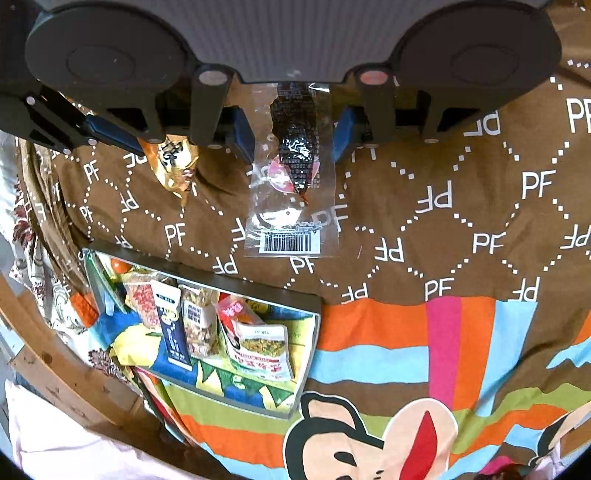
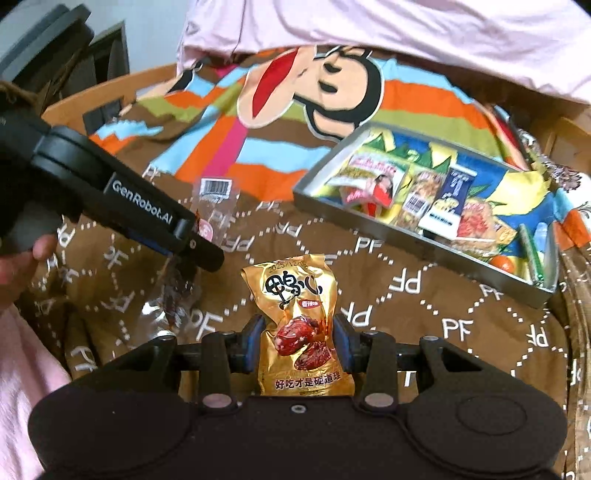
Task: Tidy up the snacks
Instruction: 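Lift the duck snack bag with right tool while left tool carries the jerky packet toward the tray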
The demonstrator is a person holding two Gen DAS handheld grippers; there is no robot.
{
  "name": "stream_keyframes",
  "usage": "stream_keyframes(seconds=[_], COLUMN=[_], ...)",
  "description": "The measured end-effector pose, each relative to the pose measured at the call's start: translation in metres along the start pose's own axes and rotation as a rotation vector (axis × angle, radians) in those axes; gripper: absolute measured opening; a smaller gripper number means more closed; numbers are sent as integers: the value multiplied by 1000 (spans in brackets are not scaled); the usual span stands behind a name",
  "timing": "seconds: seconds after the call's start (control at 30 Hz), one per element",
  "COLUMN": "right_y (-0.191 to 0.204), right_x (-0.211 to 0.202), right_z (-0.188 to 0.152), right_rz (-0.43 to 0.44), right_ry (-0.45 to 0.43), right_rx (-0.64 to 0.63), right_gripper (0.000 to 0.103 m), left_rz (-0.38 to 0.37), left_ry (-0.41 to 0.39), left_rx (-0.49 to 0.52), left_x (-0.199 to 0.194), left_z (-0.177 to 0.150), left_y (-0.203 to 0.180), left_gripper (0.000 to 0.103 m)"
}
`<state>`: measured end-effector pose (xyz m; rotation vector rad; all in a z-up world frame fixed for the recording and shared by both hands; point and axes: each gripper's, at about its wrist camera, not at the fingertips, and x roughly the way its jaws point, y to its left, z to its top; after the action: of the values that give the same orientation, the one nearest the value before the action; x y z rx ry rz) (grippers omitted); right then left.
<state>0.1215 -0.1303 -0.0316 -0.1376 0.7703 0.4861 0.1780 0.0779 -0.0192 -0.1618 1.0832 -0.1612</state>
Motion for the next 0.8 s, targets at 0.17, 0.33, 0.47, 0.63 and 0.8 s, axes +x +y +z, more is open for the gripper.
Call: stream_keyframes(seconds=[0.17, 0.33, 0.47, 0.63, 0.8], right_y=[2, 2, 7, 10, 7], right_x=[-8, -12, -14, -20, -25], right_z=[3, 9, 15, 20, 25], right_rz=[-21, -35, -32, -38, -44], right_ry=[-38, -40, -43, -71, -86], right_rx=[20, 54, 55, 52, 83], right_gripper=[42, 42, 42, 42, 42], left_rz=[7, 9, 3, -12, -15], left_ry=[-42, -44, -60, -89, -104], left_rx=[13, 8, 6, -15, -49], left_x=[-10, -12, -16, -23, -29], left_z=[2, 3, 5, 9, 12], left_y=[-8, -10, -13, -12, -8], left_gripper=[50, 50, 50, 50, 50])
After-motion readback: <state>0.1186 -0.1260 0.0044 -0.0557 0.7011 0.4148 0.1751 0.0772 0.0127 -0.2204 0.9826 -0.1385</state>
